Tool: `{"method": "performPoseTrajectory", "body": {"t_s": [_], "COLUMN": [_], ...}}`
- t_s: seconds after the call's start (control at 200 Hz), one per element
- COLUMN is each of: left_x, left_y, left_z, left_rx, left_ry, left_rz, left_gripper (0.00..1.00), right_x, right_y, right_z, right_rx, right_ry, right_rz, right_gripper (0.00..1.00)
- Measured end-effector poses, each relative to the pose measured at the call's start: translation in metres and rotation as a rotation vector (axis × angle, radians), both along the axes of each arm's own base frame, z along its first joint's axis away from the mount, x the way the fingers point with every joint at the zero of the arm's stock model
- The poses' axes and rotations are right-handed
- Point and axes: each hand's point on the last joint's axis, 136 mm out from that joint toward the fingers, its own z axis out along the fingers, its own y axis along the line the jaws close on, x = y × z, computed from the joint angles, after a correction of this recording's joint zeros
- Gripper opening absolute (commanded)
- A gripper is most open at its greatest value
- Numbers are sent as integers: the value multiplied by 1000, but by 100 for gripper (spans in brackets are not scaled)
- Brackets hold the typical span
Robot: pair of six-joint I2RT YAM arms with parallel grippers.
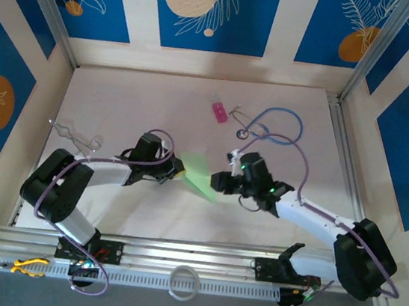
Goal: Fold a paper plane with a square sheet of paper (pick it up from the middle)
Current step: Fourth fold the wing at the center of the table.
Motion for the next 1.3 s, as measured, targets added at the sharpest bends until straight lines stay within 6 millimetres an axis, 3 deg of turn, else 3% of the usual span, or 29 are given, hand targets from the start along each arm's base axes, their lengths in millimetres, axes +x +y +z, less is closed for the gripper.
{"method": "performPoseTrajectory", "body": {"t_s": [0.135,0.42,0.72,0.965,1.3], "left_x": [0,-1,0,0,0], "left_y": [3,3,3,2,2], "left_z": [8,8,11,12,12], "left_rx": [3,13,7,6,6], "left_ry": [-7,15,9,7,7], "left_rz": [14,18,20,19,19], "left_gripper": [0,0,0,0,0], "right_x": [-31,-13,-3,3,4], "right_y": [30,38,40,39,36], "right_z": [-18,-42,-62,-64,-66], "right_rx": [-151,-374,-509,-545,-546], "right_ry": [-230,-490,-581,-611,-594], "right_rz": [184,243,250,223,205], "right_gripper": [39,40,37,25,25]}}
